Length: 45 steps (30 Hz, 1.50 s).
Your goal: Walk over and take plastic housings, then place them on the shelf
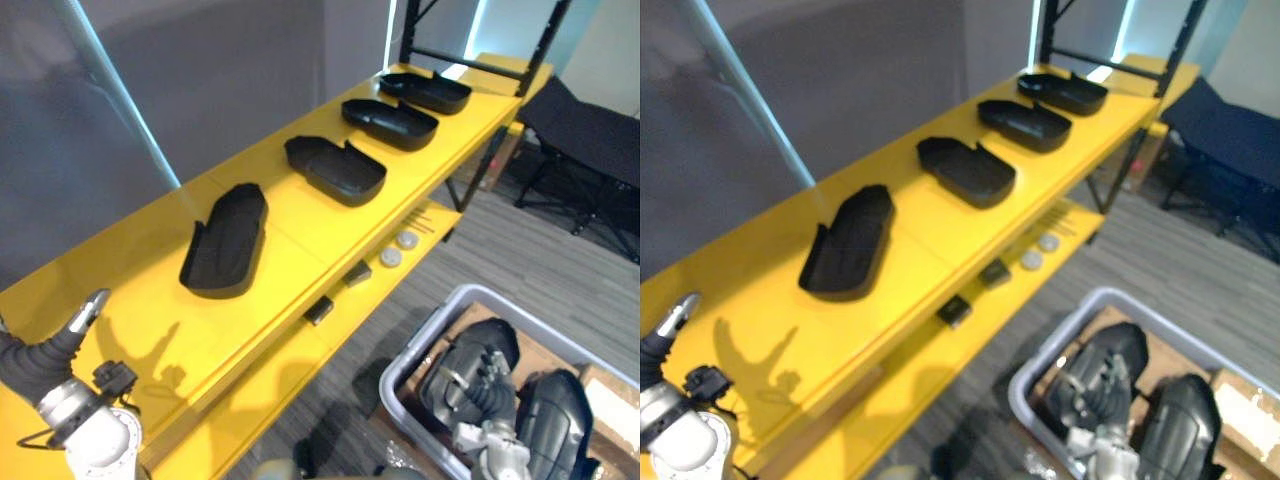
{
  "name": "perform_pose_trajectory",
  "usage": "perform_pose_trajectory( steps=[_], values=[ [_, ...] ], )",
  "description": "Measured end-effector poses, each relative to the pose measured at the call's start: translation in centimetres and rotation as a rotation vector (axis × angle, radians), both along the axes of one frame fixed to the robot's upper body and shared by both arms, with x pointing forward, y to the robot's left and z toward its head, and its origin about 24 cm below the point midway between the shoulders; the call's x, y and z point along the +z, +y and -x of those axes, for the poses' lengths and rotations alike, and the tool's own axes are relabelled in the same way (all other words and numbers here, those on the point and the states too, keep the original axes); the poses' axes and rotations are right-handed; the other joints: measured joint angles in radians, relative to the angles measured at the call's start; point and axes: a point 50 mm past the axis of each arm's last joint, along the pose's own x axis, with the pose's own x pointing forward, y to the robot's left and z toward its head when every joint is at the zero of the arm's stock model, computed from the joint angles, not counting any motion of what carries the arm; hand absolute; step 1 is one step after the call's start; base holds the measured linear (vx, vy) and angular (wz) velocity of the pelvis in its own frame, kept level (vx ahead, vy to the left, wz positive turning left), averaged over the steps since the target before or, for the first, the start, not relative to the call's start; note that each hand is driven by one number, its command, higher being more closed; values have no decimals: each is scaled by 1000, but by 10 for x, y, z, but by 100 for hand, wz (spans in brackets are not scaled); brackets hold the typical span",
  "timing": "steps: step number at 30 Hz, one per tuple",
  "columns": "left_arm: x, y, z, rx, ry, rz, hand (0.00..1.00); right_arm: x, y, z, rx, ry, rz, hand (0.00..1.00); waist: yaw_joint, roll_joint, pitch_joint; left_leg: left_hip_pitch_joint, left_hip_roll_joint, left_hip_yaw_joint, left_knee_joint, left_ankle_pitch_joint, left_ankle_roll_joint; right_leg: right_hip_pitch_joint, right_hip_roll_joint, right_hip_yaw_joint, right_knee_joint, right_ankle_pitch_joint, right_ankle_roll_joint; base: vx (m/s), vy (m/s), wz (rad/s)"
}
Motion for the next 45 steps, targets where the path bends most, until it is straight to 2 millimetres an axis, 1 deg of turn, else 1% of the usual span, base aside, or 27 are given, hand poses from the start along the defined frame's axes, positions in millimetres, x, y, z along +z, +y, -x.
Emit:
perform_pose_trajectory(
  steps=[4,5,8,10,11,12,14,15,17,19,21,22,24,26,28,29,31,33,34,37,39,42,44,45],
  values=[
    [-23,15,-18,-112,190,56,0,3,-8,-5,15,4,39,0,-5,1,-1,6,2,15,-16,13,2,-13,1,12,9,3,2,5,-16,-9],
    [-25,17,-20,-135,210,68,0,5,-9,-7,23,2,49,0,-6,0,0,8,2,17,-18,13,2,-12,0,15,9,3,2,20,-4,-11],
    [-37,26,-32,-216,298,114,0,14,-19,-17,39,-29,102,0,-9,-2,-1,21,1,28,-29,14,3,-12,0,31,11,4,3,16,3,-12],
    [-44,32,-40,-252,340,145,0,23,-24,-27,25,-75,161,0,-23,-2,0,21,1,30,-31,15,4,-13,0,33,10,7,4,-4,-2,-3],
    [-49,33,-43,-278,343,193,0,32,-26,-33,5,-126,192,0,-25,-2,0,23,1,38,-32,15,4,-14,0,39,10,8,5,-8,-2,-10],
    [-51,33,-45,-287,350,203,0,36,-27,-35,-5,-149,200,0,-25,-2,0,24,2,42,-32,15,4,-16,0,42,11,8,5,-11,-2,-17],
    [-62,35,-49,-315,376,269,0,52,-31,-43,-36,-234,224,0,-28,1,1,25,3,52,-33,15,4,-21,1,56,13,11,6,-10,-1,-15],
    [-64,35,-49,-319,381,279,0,55,-32,-43,-37,-244,229,0,-29,2,2,25,3,53,-33,15,4,-22,1,57,13,11,6,-11,1,-8],
    [-80,32,-54,-365,421,358,0,67,-35,-46,-30,-293,261,0,-30,3,5,27,2,57,-33,15,4,-23,0,60,18,11,7,-11,1,-5],
    [-87,30,-54,-388,429,399,0,73,-34,-51,-11,-322,279,0,-33,-1,13,33,4,63,-34,15,4,-23,1,66,22,11,6,-18,-8,-9],
    [-85,30,-57,-394,407,412,0,79,-34,-52,9,-340,299,0,-31,6,19,36,4,69,-35,14,4,-25,1,70,27,10,6,-27,-10,-9],
    [-87,29,-58,-392,417,392,0,84,-33,-54,30,-357,318,0,-32,15,27,36,4,73,-35,15,4,-29,0,74,29,10,6,-26,0,-7],
    [-87,26,-60,-394,431,330,0,86,-33,-57,48,-364,324,0,-34,21,37,36,4,75,-36,15,4,-32,0,77,32,10,6,-15,1,-3],
    [-76,25,-64,-368,418,205,0,87,-32,-58,62,-366,321,0,-38,19,49,36,5,75,-36,15,5,-34,1,77,34,10,6,0,0,0],
    [-47,25,-69,-340,398,-67,0,86,-32,-57,68,-361,320,0,-45,13,53,35,6,75,-36,15,5,-36,2,79,35,10,6,0,0,0],
    [-38,23,-70,-336,383,-140,0,86,-33,-57,69,-359,320,0,-46,13,53,35,5,76,-36,15,5,-36,1,80,35,10,6,33,-14,-4],
    [-6,18,-73,-307,291,-345,0,85,-33,-56,75,-353,312,0,-54,13,54,35,3,78,-36,15,5,-36,0,83,35,10,6,41,-5,-3],
    [7,15,-72,-228,244,-470,0,81,-34,-52,78,-336,303,0,-56,14,54,35,3,79,-37,15,5,-35,0,84,39,10,6,42,-11,-1],
    [10,14,-71,-183,225,-522,0,78,-34,-49,78,-322,301,0,-56,15,54,35,4,79,-37,15,5,-35,1,84,39,10,6,0,0,0],
    [7,12,-66,-105,218,-627,0,73,-34,-45,78,-299,279,0,-56,15,54,36,6,78,-37,15,5,-35,2,83,39,10,6,0,0,0],
    [4,7,-64,-106,234,-693,0,70,-34,-43,78,-287,277,0,-56,15,54,38,6,78,-37,15,5,-35,2,83,39,10,6,0,0,0],
    [-1,0,-65,-202,285,-742,0,68,-32,-42,96,-272,276,0,-55,17,53,39,5,79,-38,15,5,-36,1,84,36,9,6,-24,-5,-1],
    [-6,-3,-64,-299,383,-763,0,65,-28,-40,120,-257,274,0,-55,19,52,42,5,80,-38,15,5,-35,1,84,38,9,6,-18,-5,-1],
    [-8,-3,-63,-321,409,-764,0,64,-29,-40,121,-252,275,0,-55,20,51,42,5,80,-38,15,5,-35,1,84,38,9,6,0,0,0]
  ],
)
